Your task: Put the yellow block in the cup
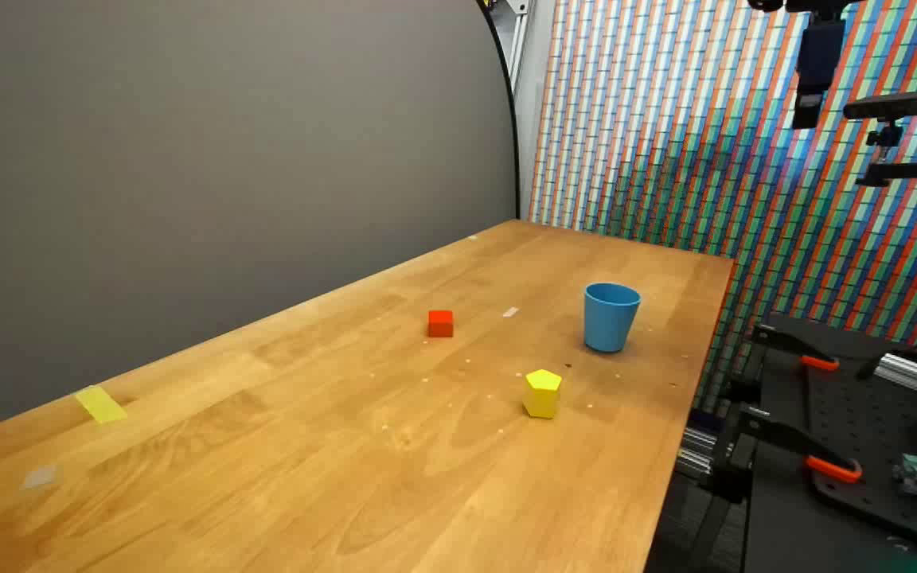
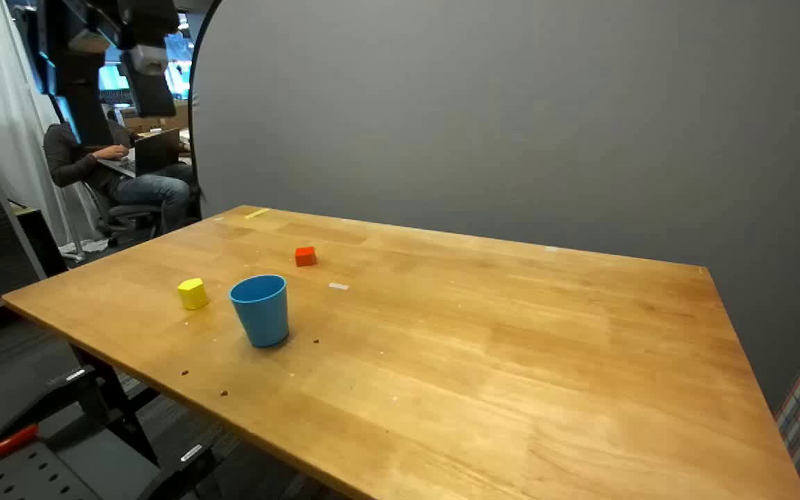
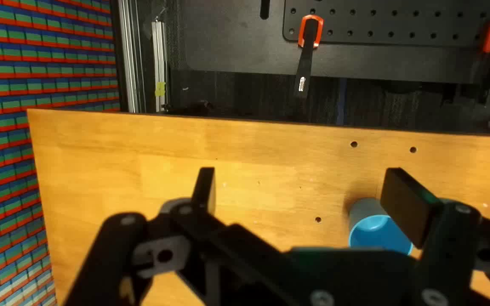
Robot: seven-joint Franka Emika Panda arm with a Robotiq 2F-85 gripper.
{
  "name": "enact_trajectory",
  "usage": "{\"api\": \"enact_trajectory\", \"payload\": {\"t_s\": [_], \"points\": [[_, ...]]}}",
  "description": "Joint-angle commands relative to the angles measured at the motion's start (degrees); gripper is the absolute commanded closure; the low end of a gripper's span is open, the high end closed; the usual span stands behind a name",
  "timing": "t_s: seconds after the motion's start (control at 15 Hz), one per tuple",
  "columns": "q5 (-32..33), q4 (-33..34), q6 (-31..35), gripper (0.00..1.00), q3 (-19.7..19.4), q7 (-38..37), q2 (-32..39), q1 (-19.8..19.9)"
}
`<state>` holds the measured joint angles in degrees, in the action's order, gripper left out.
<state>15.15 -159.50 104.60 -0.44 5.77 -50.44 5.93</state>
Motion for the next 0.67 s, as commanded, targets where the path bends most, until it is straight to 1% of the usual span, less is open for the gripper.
{"api": "enact_trajectory", "payload": {"t_s": [0.0,0.4,0.47,0.6], "points": [[0.62,0.15,-0.31,0.0,-0.86,-0.65,0.03,-1.04],[0.62,0.17,-0.31,0.0,-0.86,-0.65,0.03,-1.04],[0.0,0.58,0.12,0.0,-0.5,-0.4,1.26,-1.98],[-2.27,0.76,2.5,0.0,1.93,-2.02,4.57,-5.27]]}}
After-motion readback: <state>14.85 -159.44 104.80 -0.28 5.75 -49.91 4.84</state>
